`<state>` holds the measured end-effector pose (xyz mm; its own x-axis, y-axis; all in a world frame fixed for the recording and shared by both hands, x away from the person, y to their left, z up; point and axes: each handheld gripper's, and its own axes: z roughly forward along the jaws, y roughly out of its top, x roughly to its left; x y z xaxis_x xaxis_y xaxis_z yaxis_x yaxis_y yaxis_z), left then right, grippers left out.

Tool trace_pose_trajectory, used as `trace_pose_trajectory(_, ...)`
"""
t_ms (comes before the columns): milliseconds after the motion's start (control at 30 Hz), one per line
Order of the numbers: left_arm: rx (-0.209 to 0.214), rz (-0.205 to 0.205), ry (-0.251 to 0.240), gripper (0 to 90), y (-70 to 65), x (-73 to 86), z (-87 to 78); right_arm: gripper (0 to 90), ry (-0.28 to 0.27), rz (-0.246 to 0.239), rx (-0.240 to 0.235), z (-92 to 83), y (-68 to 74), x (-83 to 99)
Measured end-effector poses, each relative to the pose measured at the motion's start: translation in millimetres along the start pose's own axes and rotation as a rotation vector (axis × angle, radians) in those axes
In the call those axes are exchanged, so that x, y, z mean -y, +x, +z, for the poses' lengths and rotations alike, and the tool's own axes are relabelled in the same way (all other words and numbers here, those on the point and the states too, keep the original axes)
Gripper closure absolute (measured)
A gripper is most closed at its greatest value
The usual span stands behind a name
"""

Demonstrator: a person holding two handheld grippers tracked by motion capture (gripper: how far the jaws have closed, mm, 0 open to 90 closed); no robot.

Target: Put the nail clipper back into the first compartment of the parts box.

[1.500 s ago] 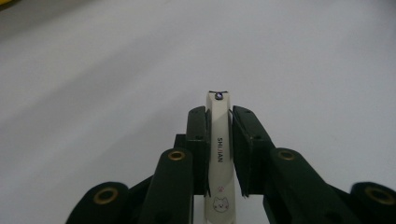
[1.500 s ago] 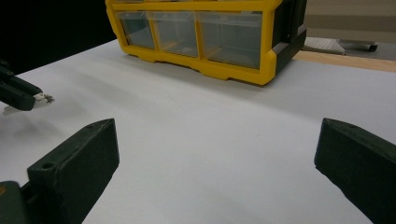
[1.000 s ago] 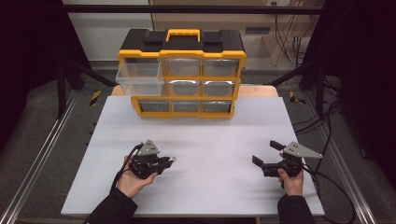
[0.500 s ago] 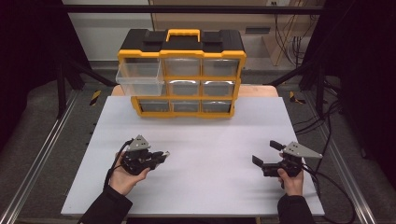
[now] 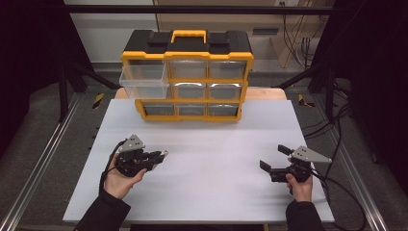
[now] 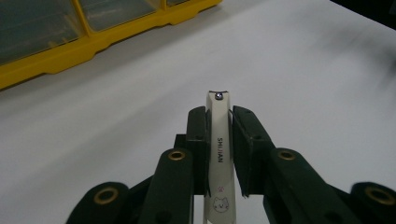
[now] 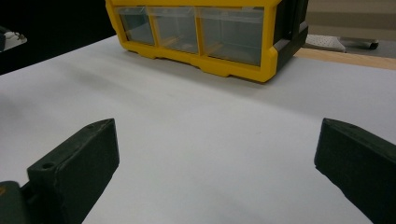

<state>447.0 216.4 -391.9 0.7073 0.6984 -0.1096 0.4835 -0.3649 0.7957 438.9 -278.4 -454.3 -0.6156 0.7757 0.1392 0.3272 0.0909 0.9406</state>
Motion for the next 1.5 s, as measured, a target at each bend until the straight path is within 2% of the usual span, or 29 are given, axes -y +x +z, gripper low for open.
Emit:
trace_pose_trajectory(500,-0.006,-0.001,-0.039,76.8,3.1,-13.2,-12.8,0.6,0.001,-0.002,-0.001,0.0,0.6,0.1)
trace_pose_trajectory(800,-0.003,-0.006,-0.083,76.8,7.0,-27.7,-21.0,0.6,0.0,-0.001,0.001,-0.4,0.6,0.0)
trace_pose_trajectory(1500,-0.03,0.003,-0.123,76.8,17.4,-64.7,-45.8,0.6,0.001,0.0,-0.002,-0.4,0.8,0.1)
